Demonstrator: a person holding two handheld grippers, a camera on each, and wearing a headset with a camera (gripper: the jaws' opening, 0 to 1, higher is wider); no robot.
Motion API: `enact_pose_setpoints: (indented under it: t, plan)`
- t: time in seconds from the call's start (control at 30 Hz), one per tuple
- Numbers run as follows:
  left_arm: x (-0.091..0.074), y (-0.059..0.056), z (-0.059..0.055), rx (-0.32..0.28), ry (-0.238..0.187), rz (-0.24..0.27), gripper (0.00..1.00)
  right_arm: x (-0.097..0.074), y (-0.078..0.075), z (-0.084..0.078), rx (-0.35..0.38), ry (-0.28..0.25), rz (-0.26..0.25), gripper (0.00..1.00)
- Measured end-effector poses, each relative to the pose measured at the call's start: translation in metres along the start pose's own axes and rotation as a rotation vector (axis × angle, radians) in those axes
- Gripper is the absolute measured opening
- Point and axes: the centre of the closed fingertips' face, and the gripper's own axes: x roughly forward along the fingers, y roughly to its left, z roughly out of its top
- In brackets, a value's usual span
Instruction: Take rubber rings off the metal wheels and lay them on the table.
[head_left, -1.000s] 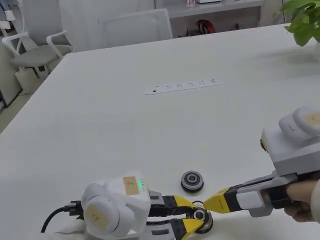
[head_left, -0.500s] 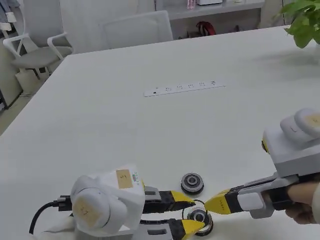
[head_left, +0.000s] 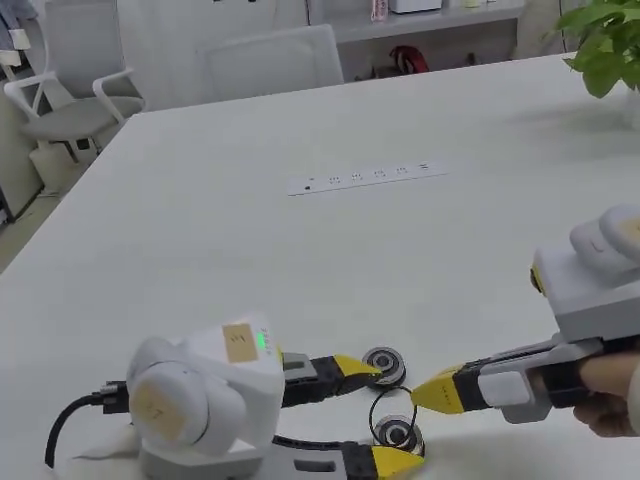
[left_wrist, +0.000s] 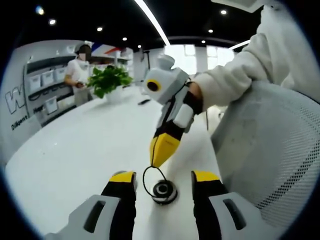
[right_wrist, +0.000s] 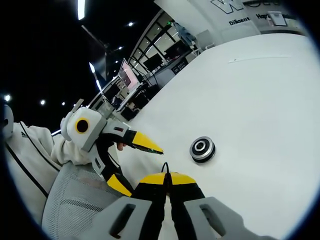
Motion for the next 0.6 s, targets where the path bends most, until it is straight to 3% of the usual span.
enact_pose_setpoints:
  t: [0.1,0.47,0.6]
  plan:
    - [-0.004,0.005,0.003,-0.009,-0.009,0.016,0.52,-0.002,0.001,0.003,0.0,-0.012,-0.001,0.0]
    - [-0.021,0.022,0.011,0.008,-0.022,0.084,0.55,-0.01,0.003,0.018,0.001,-0.075,-0.004,0.0]
    - [-0.028,0.026,0.012,-0.013,-0.039,0.096,0.58,-0.011,0.004,0.022,0.001,-0.092,-0.003,0.0]
